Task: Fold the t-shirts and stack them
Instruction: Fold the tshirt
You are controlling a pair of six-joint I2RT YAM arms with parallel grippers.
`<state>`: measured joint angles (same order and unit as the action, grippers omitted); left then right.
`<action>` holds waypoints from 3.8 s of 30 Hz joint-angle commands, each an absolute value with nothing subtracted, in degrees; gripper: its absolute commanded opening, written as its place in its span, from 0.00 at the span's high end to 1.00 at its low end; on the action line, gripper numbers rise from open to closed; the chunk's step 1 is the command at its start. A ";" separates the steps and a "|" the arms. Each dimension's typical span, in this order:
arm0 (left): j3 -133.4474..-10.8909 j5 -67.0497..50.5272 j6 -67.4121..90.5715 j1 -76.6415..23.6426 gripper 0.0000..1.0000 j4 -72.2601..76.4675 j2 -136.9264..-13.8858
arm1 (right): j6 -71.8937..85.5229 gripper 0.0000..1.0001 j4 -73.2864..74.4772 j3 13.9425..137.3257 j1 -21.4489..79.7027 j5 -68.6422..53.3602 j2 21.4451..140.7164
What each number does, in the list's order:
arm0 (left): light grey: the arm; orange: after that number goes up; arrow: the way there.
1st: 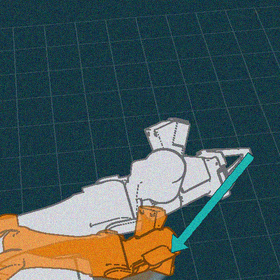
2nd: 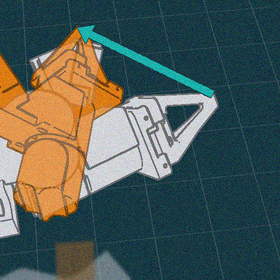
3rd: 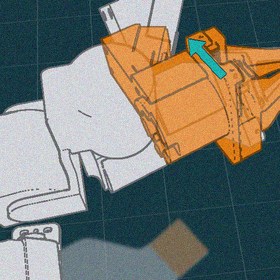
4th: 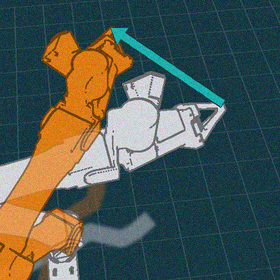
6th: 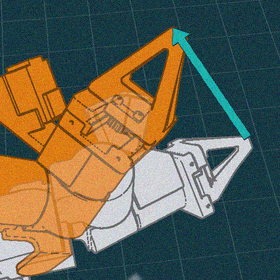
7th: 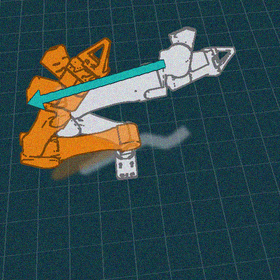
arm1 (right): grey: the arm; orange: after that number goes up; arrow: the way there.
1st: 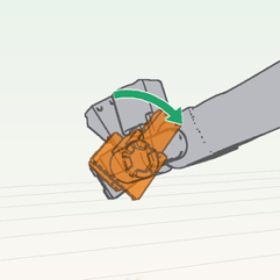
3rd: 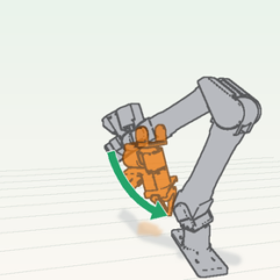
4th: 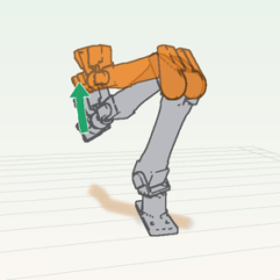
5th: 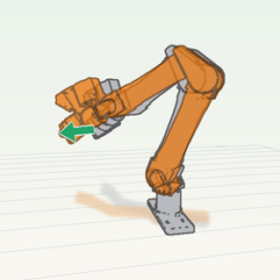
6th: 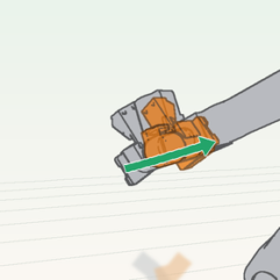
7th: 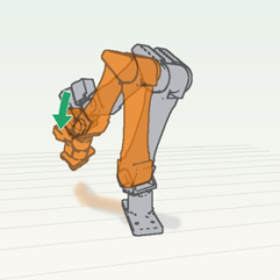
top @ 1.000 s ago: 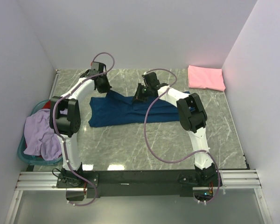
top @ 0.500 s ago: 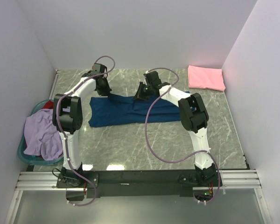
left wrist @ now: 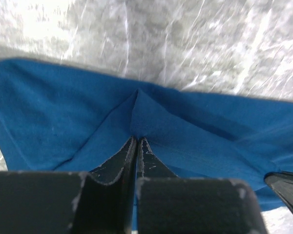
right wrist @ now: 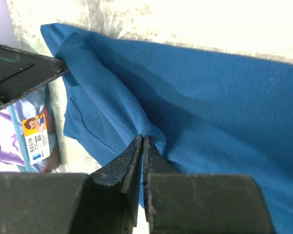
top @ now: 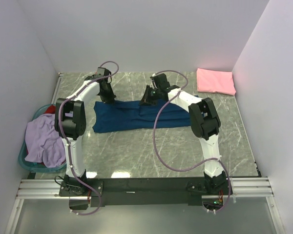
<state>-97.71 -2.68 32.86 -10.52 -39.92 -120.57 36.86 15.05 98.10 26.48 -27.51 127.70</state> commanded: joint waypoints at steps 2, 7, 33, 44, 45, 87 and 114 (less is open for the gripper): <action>-98.09 -3.25 33.58 -10.11 0.92 -42.62 -116.72 | 36.21 0.92 16.00 97.03 25.93 -28.48 123.22; -98.61 -4.30 33.92 -9.84 0.92 -46.05 -117.16 | 35.95 0.92 17.57 96.77 26.10 -28.91 123.57; -103.88 -7.21 32.17 -7.82 0.91 -53.35 -116.54 | 37.70 0.89 18.81 95.62 27.60 -30.06 122.87; -96.25 -6.95 32.17 -7.82 0.91 -51.69 -117.24 | 37.27 0.88 18.90 93.52 28.04 -30.32 124.80; -95.63 -6.60 32.34 -7.74 0.91 -51.68 -117.42 | 37.09 0.88 19.16 93.52 28.04 -30.32 125.07; -63.28 5.62 35.95 -4.66 0.66 -38.15 -104.94 | 30.41 0.75 15.73 74.00 27.16 -16.44 113.38; -62.67 5.71 35.51 -4.66 0.63 -37.09 -102.30 | 28.21 0.71 13.46 69.18 28.47 -17.40 104.76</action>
